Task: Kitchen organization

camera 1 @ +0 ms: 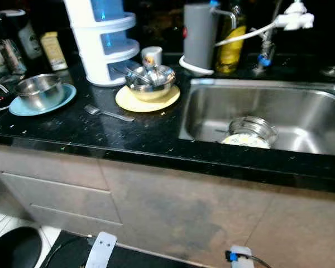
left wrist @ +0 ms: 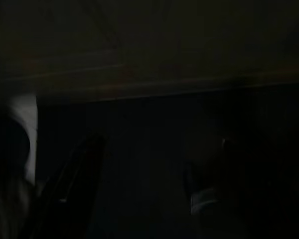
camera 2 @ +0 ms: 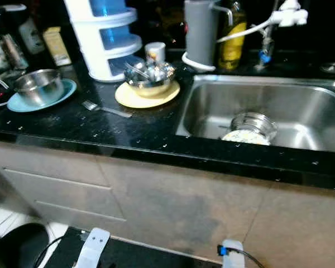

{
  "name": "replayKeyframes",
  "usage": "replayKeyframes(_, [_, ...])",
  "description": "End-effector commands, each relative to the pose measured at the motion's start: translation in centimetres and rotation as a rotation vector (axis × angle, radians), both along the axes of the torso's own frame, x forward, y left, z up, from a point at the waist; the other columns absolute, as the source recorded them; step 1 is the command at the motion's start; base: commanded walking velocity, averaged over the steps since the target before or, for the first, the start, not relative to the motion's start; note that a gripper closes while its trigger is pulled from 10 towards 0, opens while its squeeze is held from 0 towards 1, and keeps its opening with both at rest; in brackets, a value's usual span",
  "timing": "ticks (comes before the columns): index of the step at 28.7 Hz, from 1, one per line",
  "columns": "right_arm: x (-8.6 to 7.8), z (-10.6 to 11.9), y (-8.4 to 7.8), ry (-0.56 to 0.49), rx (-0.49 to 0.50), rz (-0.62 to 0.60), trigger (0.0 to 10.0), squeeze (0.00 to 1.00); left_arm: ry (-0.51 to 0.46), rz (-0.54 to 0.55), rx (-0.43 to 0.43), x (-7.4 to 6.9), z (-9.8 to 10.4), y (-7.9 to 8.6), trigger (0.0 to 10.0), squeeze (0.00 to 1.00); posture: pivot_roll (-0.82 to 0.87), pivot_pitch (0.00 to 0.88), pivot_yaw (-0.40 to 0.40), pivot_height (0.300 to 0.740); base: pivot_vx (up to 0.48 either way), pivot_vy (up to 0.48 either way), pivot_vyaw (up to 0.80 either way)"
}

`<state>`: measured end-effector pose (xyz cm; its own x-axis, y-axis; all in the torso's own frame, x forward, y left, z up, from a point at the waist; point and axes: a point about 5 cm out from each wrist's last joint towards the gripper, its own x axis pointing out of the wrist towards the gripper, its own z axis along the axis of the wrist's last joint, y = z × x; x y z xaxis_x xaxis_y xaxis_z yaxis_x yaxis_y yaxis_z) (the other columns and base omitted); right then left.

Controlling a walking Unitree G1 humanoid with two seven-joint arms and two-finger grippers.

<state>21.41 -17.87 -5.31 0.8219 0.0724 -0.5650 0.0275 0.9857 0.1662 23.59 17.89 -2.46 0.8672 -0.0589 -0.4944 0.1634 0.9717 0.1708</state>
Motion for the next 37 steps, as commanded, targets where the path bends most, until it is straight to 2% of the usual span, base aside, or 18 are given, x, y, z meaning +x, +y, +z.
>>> replayKeyframes(1, [1.3,1.7,2.1,-0.113,0.096,0.124,10.0,0.0,-0.105,0.004,0.012,0.3,1.7,1.2,10.0,0.0,-0.06,0.163,0.016,0.74,0.0,0.0,0.0])
replayKeyframes(5, [2.8,5.9,4.2,-0.289,0.266,0.332,10.0,0.0,-0.259,-0.025,-0.063,1.0,5.3,1.2,10.0,0.0,-0.06,0.161,0.009,0.74,0.0,0.0,0.0])
replayKeyframes(6, [3.2,8.1,4.8,-0.346,0.335,0.419,10.0,0.0,-0.337,-0.017,-0.111,1.4,7.1,1.4,10.0,0.0,-0.06,0.163,0.004,0.74,0.0,0.0,0.0])
replayKeyframes(7, [3.6,12.5,5.7,-0.457,0.439,0.575,10.0,0.0,-0.462,-0.029,-0.174,2.0,10.5,1.7,10.0,0.0,-0.06,0.161,-0.002,0.74,0.0,0.0,0.0])
replayKeyframes(8, [3.6,12.5,5.7,-0.457,0.439,0.575,10.0,0.0,-0.462,-0.029,-0.174,2.0,10.5,1.7,10.0,0.0,-0.06,0.161,-0.002,0.74,0.0,0.0,0.0])
replayKeyframes(10, [4.4,17.4,5.8,-0.58,0.523,0.684,10.0,0.0,-0.599,-0.073,-0.182,2.5,14.3,2.0,10.0,0.0,-0.05,0.161,-0.01,0.74,0.0,0.0,0.0])
replayKeyframes(12, [4.5,18.1,5.8,-0.599,0.532,0.696,10.0,0.0,-0.619,-0.08,-0.185,2.5,14.8,2.0,10.0,0.0,-0.05,0.161,-0.01,0.74,0.0,0.0,0.0])
replayKeyframes(16, [5.1,24.6,5.3,-0.759,0.677,0.827,10.0,0.0,-0.787,-0.175,-0.195,2.8,20.7,1.3,10.0,0.0,-0.05,0.163,-0.025,0.74,0.0,0.0,0.0])
replayKeyframes(17, [5.0,24.9,5.3,-0.763,0.682,0.837,10.0,0.0,-0.79,-0.182,-0.198,2.7,21.0,1.2,10.0,0.0,-0.05,0.163,-0.025,0.74,0.0,0.0,0.0])
replayKeyframes(20, [5.6,25.9,5.1,-0.806,0.668,0.812,10.0,0.0,-0.828,-0.177,-0.176,2.8,22.4,1.3,10.0,0.0,-0.04,0.163,-0.028,0.74,0.0,0.0,0.0])
replayKeyframes(21, [6.3,26.3,4.9,-0.826,0.639,0.766,10.0,0.0,-0.837,-0.153,-0.152,3.1,22.9,1.6,10.0,0.0,-0.04,0.163,-0.028,0.74,0.0,0.0,0.0])
replayKeyframes(22, [8.1,26.6,4.4,-0.839,0.524,0.617,10.0,0.0,-0.84,-0.09,-0.096,3.9,23.7,2.3,10.0,0.0,-0.04,0.163,-0.028,0.74,0.0,0.0,0.0])
replayKeyframes(24, [8.1,26.6,4.4,-0.839,0.524,0.617,10.0,0.0,-0.84,-0.09,-0.096,3.9,23.7,2.3,10.0,0.0,-0.04,0.163,-0.028,0.74,0.0,0.0,0.0])
replayKeyframes(25, [10.5,26.8,3.1,-0.844,0.265,0.385,10.0,0.0,-0.787,0.0,-0.032,5.2,24.5,2.9,10.0,0.0,-0.04,0.166,-0.037,0.74,0.0,0.0,0.0])
replayKeyframes(26, [10.5,26.8,3.1,-0.844,0.265,0.385,10.0,0.0,-0.787,0.0,-0.032,5.2,24.5,2.9,10.0,0.0,-0.04,0.166,-0.037,0.74,0.0,0.0,0.0])
replayKeyframes(27, [11.2,27.4,2.4,-0.871,0.215,0.266,10.0,0.0,-0.796,0.001,-0.047,5.9,25.7,2.7,10.0,0.0,-0.04,0.166,-0.036,0.74,0.0,0.0,0.0])
replayKeyframes(30, [11.2,28.0,2.4,-0.883,0.244,0.24,10.0,0.0,-0.81,0.007,-0.054,6.2,26.3,2.8,10.0,0.0,-0.04,0.164,-0.036,0.74,0.0,0.0,0.0])
replayKeyframes(37, [11.1,29.0,3.3,-0.89,0.136,0.278,10.0,0.0,-0.751,0.081,0.012,6.4,26.6,3.8,10.0,0.0,-0.04,0.16,-0.03,0.74,0.0,0.0,0.0])
